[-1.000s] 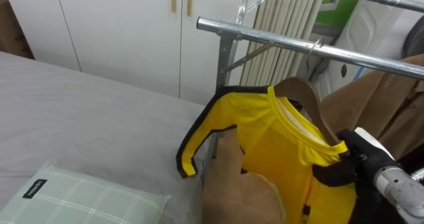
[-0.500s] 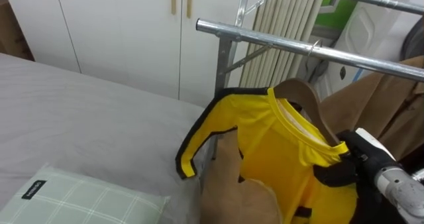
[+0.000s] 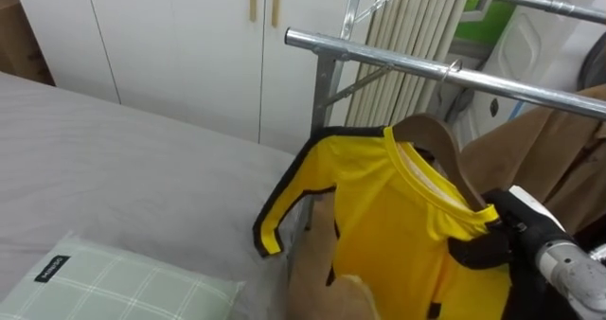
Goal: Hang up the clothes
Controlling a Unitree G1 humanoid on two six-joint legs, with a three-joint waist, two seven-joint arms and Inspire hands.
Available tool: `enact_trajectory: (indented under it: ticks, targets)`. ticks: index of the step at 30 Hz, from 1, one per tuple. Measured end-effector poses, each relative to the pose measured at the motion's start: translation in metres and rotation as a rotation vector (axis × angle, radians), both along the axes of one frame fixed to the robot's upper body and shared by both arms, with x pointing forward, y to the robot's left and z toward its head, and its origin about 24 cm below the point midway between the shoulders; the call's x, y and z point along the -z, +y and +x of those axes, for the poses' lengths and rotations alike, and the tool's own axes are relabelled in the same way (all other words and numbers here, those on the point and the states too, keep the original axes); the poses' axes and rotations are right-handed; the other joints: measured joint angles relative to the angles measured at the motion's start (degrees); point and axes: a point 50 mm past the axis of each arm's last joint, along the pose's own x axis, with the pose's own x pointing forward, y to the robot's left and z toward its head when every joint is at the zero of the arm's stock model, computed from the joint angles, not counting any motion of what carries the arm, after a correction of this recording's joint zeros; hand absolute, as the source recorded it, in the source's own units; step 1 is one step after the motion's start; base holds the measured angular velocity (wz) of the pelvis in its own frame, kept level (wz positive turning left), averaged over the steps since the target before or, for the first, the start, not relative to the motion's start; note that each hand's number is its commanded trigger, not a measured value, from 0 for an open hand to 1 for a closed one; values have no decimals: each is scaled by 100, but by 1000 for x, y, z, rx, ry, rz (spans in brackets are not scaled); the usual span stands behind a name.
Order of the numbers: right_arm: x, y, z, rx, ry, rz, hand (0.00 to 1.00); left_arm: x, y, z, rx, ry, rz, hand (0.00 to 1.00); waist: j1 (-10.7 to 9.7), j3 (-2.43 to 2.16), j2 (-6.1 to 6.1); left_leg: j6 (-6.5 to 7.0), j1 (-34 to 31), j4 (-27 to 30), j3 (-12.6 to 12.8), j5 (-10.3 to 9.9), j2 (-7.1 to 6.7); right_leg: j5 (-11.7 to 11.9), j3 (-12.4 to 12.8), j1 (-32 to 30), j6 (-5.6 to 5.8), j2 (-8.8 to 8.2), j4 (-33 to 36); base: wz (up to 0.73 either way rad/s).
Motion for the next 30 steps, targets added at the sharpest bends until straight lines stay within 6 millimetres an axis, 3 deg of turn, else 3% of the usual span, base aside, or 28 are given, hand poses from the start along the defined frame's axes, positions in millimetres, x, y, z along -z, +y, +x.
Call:
enact_trajectory:
  ticks: [10,15,21,30]
  targets:
    - [16,-11,-6,62,53,100,100,0,0,-1,1,2,1,0,-11,-3,6,-3,23,-11,-53,-2,2,1,-48,70,-1,-2,-63,2]
    - [14,-19,-6,91,46,110,100,0,0,-1,1,2,0,0,-11,-3,6,-3,9,-13,-56,-2,-2,0,-44,64,-1,-2,-69,0]
    - [8,-25,9,137,31,121,100,0,0,-3,-2,6,0,0,-59,-6,4,-3,16,-5,-54,-1,0,1,-48,72,-1,-1,-65,0]
    - [12,-27,7,150,45,143,100,0,0,-4,-2,7,0,0,-66,-10,3,-3,21,2,-54,0,0,0,-47,74,-1,-2,-59,0]
